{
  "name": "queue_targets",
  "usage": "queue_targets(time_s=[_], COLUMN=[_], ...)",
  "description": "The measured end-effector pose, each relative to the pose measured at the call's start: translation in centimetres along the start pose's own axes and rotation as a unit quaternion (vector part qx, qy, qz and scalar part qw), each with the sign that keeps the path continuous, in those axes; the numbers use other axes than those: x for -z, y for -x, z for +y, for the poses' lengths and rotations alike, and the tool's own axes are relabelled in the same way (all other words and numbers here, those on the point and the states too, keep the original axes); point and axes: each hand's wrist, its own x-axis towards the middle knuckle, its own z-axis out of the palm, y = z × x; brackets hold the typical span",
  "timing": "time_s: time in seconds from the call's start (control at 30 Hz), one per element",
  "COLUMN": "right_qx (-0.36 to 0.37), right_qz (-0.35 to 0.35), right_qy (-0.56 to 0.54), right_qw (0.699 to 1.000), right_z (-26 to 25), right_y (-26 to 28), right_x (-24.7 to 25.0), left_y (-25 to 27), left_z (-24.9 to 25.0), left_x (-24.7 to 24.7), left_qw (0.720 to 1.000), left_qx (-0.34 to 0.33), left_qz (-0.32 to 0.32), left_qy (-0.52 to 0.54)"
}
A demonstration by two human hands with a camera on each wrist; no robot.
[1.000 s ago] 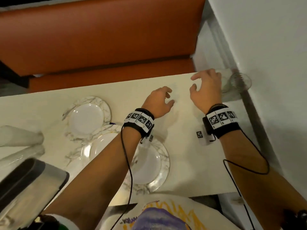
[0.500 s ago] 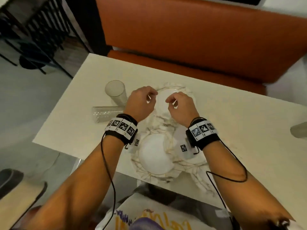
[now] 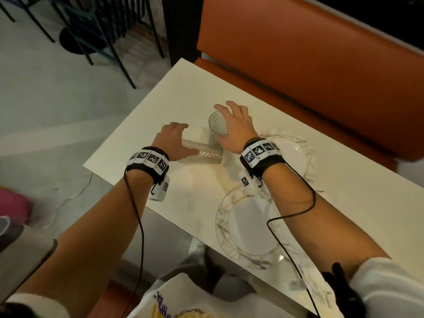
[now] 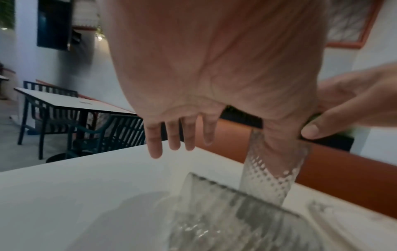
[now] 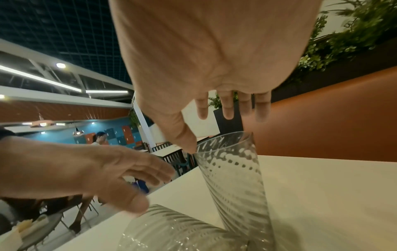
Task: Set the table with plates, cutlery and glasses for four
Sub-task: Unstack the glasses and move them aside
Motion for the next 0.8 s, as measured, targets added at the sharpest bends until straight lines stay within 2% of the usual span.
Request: queue_targets(time_s=[0.1, 0.17, 0.43, 0.57, 0.8], right_qx=[-0.008, -0.015, -0.045, -0.067, -0.099], right_qz=[-0.045, -0.058, -0.063, -0.036, 0.051], right_qy=[0.040, 0.048, 0.017, -0.036, -0.109], right_qw=[0.998, 0.997, 0.997, 0.996, 0.988], right_z=[0.0, 0.0, 0.7, 1.3, 4.2], right_y=[-1.5, -2.1, -2.8, -2.4, 0.4], right_x=[-0.9, -1.3, -2.1, -1.5, 1.3], left_y=[-1.1, -1.6, -1.5, -1.4, -1.3], left_z=[-1.5, -2.2, -2.5, -1.7, 4.0], left_x=[-1.0, -1.8, -1.8, 0.1, 2.8], left_qw=[0.995, 0.993, 0.997, 0.994, 0.989], left_qx=[0.021, 0.032, 0.029, 0.023, -0.022], left_qz=[-0.084, -0.099, -0.071, -0.063, 0.019], left_qy=[-0.054, -0.052, 0.032, 0.087, 0.142])
